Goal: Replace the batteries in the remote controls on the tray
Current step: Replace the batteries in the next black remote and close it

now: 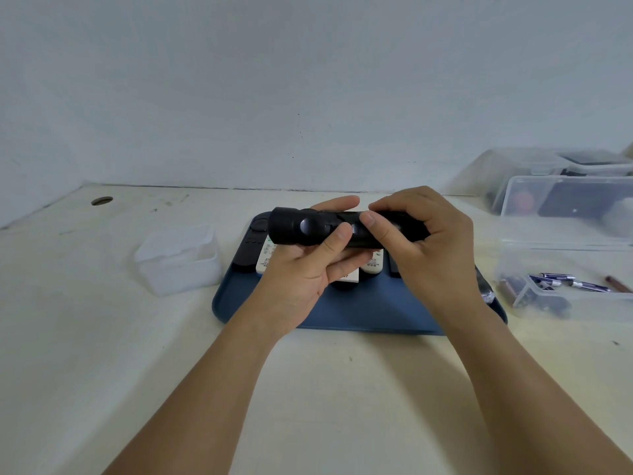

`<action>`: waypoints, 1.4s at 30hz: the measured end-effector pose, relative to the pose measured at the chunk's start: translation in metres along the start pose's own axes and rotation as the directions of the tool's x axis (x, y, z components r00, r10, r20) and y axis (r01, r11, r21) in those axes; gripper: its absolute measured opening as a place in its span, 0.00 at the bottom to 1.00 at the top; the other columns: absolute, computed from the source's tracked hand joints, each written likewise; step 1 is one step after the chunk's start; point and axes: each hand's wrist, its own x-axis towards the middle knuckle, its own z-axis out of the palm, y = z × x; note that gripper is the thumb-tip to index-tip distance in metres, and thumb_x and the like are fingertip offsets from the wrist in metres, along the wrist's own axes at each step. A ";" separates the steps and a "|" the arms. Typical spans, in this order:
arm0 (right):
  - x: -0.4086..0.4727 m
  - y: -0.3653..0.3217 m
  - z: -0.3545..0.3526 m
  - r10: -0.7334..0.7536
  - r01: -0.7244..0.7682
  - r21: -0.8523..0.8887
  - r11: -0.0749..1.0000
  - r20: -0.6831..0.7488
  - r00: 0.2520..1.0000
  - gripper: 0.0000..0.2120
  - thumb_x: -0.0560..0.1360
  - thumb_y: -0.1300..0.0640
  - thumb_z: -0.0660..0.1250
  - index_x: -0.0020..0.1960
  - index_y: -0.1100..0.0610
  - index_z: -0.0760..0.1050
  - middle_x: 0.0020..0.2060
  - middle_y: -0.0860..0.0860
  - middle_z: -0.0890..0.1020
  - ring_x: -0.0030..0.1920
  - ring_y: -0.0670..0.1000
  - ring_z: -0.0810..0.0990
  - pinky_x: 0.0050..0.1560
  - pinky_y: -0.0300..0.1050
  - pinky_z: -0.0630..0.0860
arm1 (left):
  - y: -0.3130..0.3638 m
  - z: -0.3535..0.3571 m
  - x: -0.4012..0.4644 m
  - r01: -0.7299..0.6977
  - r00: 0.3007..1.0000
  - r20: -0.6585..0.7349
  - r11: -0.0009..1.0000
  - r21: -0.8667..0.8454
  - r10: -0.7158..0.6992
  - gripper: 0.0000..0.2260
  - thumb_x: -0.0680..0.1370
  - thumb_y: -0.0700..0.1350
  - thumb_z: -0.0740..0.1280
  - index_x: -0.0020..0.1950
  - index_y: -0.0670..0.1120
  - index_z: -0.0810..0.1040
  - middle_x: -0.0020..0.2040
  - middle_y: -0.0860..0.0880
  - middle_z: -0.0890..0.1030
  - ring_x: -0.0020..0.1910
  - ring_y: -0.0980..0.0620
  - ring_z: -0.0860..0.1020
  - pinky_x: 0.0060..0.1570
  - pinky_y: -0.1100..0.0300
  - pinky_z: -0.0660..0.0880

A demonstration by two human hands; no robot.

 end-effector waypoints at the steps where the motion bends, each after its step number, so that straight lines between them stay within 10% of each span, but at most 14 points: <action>1: -0.001 0.000 0.001 -0.003 0.003 0.001 1.000 0.004 1.000 0.05 0.74 0.55 0.74 0.46 0.57 0.84 0.41 0.49 0.83 0.45 0.45 0.81 0.47 0.32 0.73 | 0.000 0.000 0.000 -0.005 1.000 0.004 1.000 -0.010 0.005 0.16 0.79 0.43 0.66 0.66 0.47 0.76 0.63 0.40 0.81 0.64 0.39 0.79 0.60 0.53 0.78; 9: -0.002 0.001 0.000 -0.103 0.100 -0.045 0.994 -0.052 0.993 0.09 0.73 0.54 0.76 0.47 0.59 0.85 0.42 0.52 0.83 0.44 0.45 0.81 0.46 0.33 0.74 | 0.000 0.006 -0.001 -0.020 1.000 -0.004 0.999 -0.037 0.020 0.14 0.78 0.46 0.67 0.63 0.47 0.79 0.62 0.40 0.82 0.64 0.41 0.79 0.58 0.54 0.78; 16: -0.004 -0.005 0.004 0.088 -0.098 0.138 0.986 0.076 0.993 0.06 0.73 0.56 0.76 0.50 0.52 0.85 0.44 0.47 0.85 0.49 0.47 0.83 0.50 0.39 0.78 | -0.003 0.005 -0.002 -0.066 0.998 0.001 0.993 0.094 0.067 0.13 0.79 0.39 0.67 0.63 0.45 0.77 0.59 0.43 0.83 0.64 0.43 0.80 0.59 0.52 0.78; 24: 0.000 -0.007 0.002 0.363 -0.395 0.416 0.819 0.156 0.918 0.13 0.66 0.55 0.79 0.42 0.64 0.81 0.29 0.50 0.81 0.24 0.49 0.72 0.27 0.38 0.69 | -0.003 0.004 -0.003 -0.069 0.997 -0.022 0.992 0.106 0.072 0.11 0.78 0.38 0.68 0.60 0.46 0.79 0.62 0.36 0.80 0.61 0.36 0.80 0.54 0.53 0.80; 42: 0.003 0.002 -0.003 0.421 -0.544 0.579 0.608 0.345 0.839 0.12 0.68 0.55 0.74 0.49 0.59 0.83 0.41 0.55 0.84 0.42 0.54 0.81 0.41 0.42 0.79 | -0.003 -0.002 -0.001 -0.124 0.990 -0.053 0.986 0.114 0.131 0.12 0.79 0.38 0.67 0.61 0.45 0.77 0.57 0.40 0.82 0.58 0.36 0.82 0.55 0.51 0.80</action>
